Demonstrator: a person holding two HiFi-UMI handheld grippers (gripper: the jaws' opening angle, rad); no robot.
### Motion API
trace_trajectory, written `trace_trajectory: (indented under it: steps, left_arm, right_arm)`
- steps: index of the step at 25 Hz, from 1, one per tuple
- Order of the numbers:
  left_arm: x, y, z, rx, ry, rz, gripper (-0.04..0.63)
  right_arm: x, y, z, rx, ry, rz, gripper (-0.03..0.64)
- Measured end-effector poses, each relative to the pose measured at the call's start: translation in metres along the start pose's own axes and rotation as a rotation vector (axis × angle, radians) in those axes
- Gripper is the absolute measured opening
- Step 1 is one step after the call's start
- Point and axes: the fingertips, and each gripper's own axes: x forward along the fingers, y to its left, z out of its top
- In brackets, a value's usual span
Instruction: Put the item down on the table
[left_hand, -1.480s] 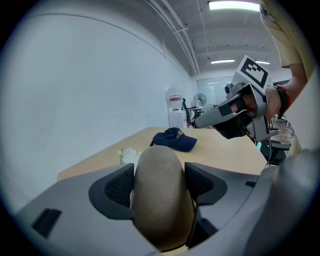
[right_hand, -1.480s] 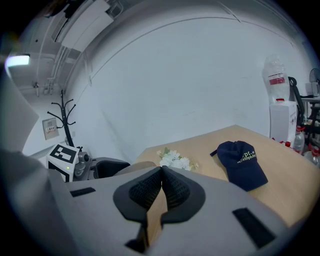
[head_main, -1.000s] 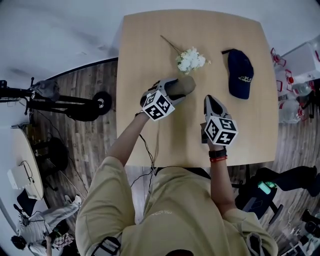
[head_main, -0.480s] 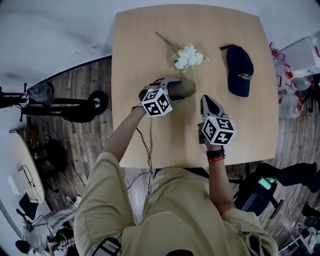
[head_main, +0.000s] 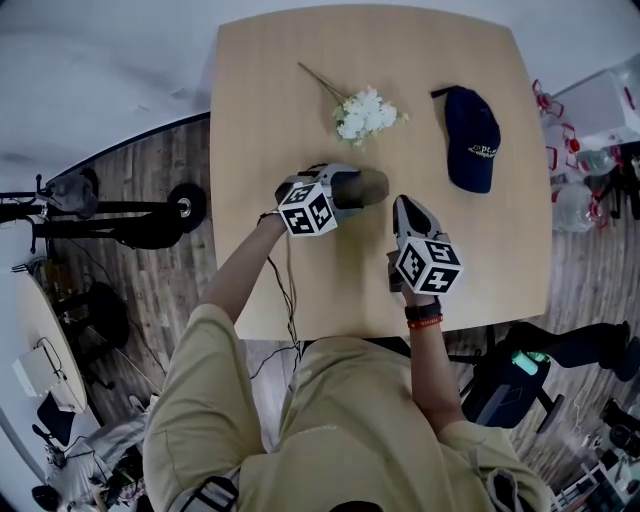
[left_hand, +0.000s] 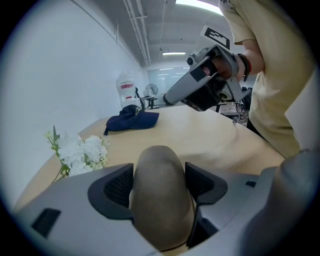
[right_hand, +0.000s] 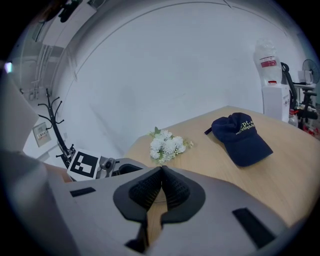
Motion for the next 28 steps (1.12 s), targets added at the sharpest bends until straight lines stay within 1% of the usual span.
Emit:
trace_trajectory:
  steps: [6, 10, 12, 18, 22, 25, 28]
  left_arm:
    - [0.002, -0.004, -0.003, -0.001, -0.009, -0.012, 0.330]
    - [0.003, -0.005, -0.004, -0.026, 0.000, -0.020, 0.330]
    - [0.002, -0.003, -0.004, -0.041, 0.004, -0.012, 0.330]
    - [-0.008, 0.001, 0.001, -0.077, -0.002, 0.034, 0.331]
    - [-0.024, 0.004, 0.015, -0.115, -0.025, 0.075, 0.330]
    - [-0.042, 0.004, 0.027, -0.162, -0.049, 0.118, 0.330]
    - [-0.060, 0.002, 0.039, -0.196, -0.052, 0.178, 0.330]
  right_arm:
    - [-0.002, -0.004, -0.004, 0.009, 0.004, -0.005, 0.012]
    - [-0.002, -0.002, -0.005, 0.013, 0.005, -0.004, 0.012]
    - [-0.003, -0.001, -0.005, 0.013, 0.003, -0.003, 0.012]
    - [-0.012, 0.000, 0.000, 0.014, -0.013, 0.000, 0.012]
    - [-0.024, 0.002, 0.009, 0.009, -0.033, 0.001, 0.012]
    - [-0.035, 0.008, 0.016, -0.001, -0.050, 0.006, 0.012]
    - [-0.049, 0.016, 0.024, -0.016, -0.070, 0.016, 0.012]
